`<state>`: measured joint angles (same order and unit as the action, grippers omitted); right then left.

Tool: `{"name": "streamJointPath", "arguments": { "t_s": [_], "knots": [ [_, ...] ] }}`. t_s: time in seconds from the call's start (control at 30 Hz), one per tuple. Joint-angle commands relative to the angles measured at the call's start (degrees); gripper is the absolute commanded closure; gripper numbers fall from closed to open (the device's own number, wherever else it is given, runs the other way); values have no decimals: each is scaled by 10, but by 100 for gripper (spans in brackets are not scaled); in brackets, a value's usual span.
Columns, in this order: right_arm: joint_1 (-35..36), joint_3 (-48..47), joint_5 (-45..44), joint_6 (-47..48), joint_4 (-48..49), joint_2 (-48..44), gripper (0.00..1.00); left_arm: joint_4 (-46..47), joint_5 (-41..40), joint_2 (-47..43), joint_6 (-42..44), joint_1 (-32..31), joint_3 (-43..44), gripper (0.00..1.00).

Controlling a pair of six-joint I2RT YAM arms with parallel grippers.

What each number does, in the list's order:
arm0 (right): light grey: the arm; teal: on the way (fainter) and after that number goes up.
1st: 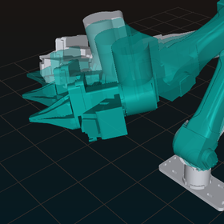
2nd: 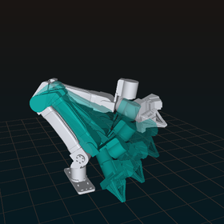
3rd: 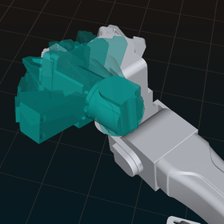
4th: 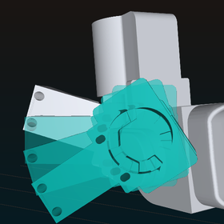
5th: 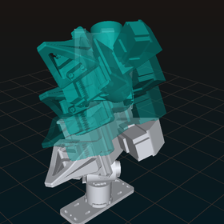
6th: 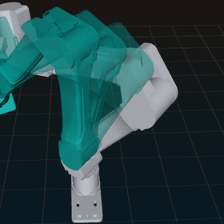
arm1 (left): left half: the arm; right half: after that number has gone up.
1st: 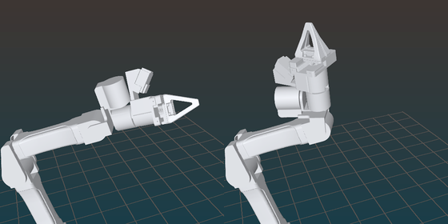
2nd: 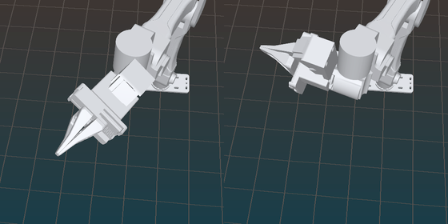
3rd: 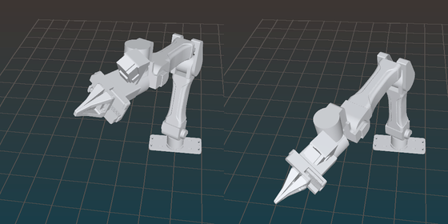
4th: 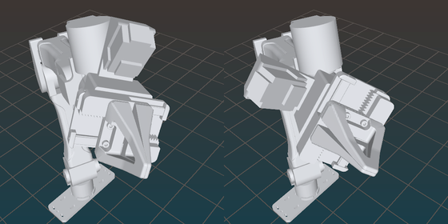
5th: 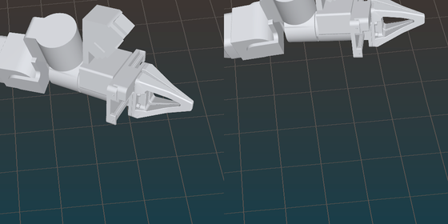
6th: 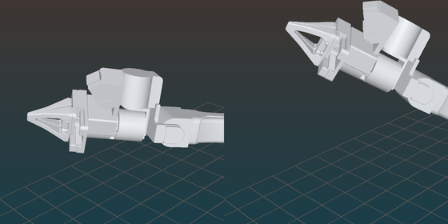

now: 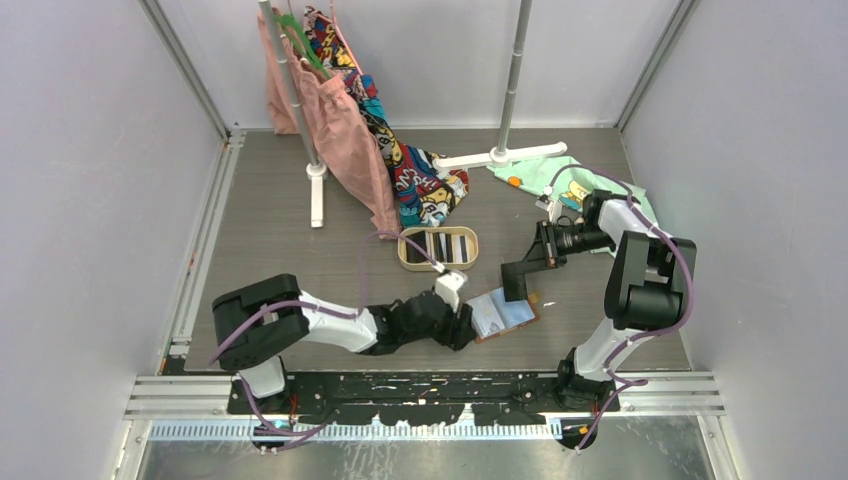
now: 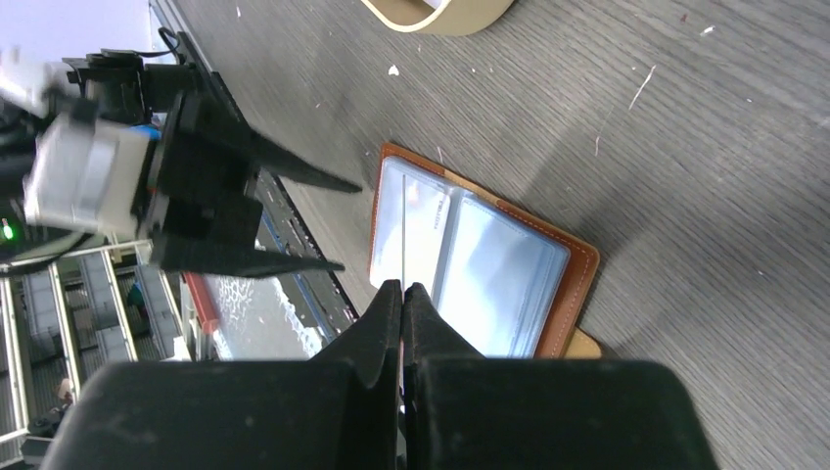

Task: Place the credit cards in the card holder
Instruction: Move the card holder to the center of the board.

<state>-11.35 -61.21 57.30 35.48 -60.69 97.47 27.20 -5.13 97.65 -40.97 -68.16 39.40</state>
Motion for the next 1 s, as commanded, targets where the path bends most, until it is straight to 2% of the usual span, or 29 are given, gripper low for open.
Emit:
{"name": "streamJointPath", "arguments": {
  "t_s": [0.0, 0.13, 0.27, 0.4, 0.63, 0.73, 0.97],
  "knots": [
    [1, -6, 15, 23, -11, -30, 99, 58, -72, -12, 324, -77, -2, 40],
    [8, -6, 7, 73, -33, -47, 99, 102, -53, 14, 482, -85, -3, 37],
    [9, 16, -14, 39, 17, -83, 99, 119, -42, 53, 538, -85, 33, 34],
    [9, 13, -13, 36, 16, -83, 99, 121, -43, 91, 569, -85, 68, 33],
    [9, 8, -13, 42, 6, -73, 99, 122, -56, 134, 572, -84, 98, 33],
    [9, 9, -20, 36, 11, -73, 99, 112, -84, 148, 547, -72, 106, 37],
    [22, 11, -43, -3, 38, -62, 99, 86, -83, 157, 479, -23, 123, 44]
  ]
}}
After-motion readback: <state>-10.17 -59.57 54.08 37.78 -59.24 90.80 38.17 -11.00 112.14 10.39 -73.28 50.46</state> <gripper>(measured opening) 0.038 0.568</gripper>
